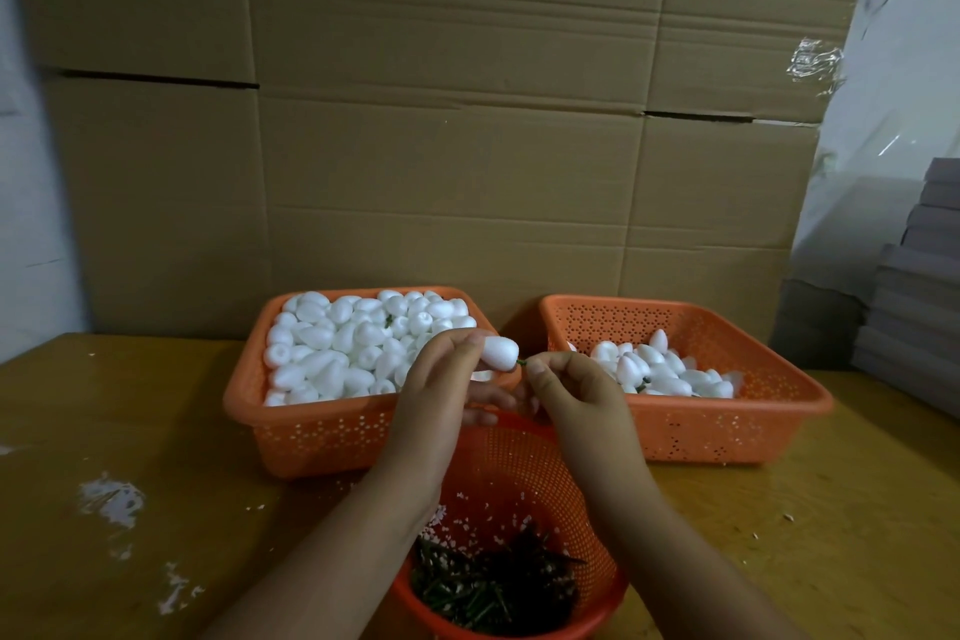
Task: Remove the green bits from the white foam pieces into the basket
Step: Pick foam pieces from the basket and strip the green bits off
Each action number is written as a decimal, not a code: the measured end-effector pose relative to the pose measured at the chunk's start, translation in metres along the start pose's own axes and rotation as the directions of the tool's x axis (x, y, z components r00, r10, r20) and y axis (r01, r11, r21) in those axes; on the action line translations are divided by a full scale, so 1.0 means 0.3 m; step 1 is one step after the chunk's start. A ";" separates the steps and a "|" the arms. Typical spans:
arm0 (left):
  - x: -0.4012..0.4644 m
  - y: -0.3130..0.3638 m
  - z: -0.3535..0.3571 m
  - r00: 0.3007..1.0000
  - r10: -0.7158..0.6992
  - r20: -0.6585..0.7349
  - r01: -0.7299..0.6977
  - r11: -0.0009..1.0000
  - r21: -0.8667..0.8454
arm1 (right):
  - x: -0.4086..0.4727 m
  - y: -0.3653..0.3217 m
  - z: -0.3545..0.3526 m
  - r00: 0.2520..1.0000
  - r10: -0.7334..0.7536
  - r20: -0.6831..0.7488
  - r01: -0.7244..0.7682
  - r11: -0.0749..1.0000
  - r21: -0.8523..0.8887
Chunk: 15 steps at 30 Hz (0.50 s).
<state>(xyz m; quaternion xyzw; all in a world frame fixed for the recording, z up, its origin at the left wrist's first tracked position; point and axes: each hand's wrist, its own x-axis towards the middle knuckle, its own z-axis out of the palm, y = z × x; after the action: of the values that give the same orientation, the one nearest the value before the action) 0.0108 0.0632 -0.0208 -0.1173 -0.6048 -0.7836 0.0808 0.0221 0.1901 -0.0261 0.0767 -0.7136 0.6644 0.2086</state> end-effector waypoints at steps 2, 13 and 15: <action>0.002 -0.002 0.000 1.000 -0.006 0.019 0.006 1.000 0.005 | 0.003 0.002 -0.001 1.000 0.018 -0.004 -0.018 1.000 0.020; -0.002 -0.004 -0.005 0.998 0.015 0.067 -0.016 1.000 0.015 | -0.007 -0.011 -0.003 1.000 0.010 -0.024 -0.009 0.999 0.046; -0.003 -0.003 -0.006 0.997 0.020 0.075 -0.023 0.999 0.034 | -0.006 -0.013 -0.003 1.000 0.005 -0.012 -0.004 0.999 0.038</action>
<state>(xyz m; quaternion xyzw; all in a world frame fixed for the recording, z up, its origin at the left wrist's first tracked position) 0.0114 0.0616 -0.0222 -0.1515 -0.6198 -0.7669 0.0685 0.0254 0.1904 -0.0234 0.0751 -0.6998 0.6787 0.2098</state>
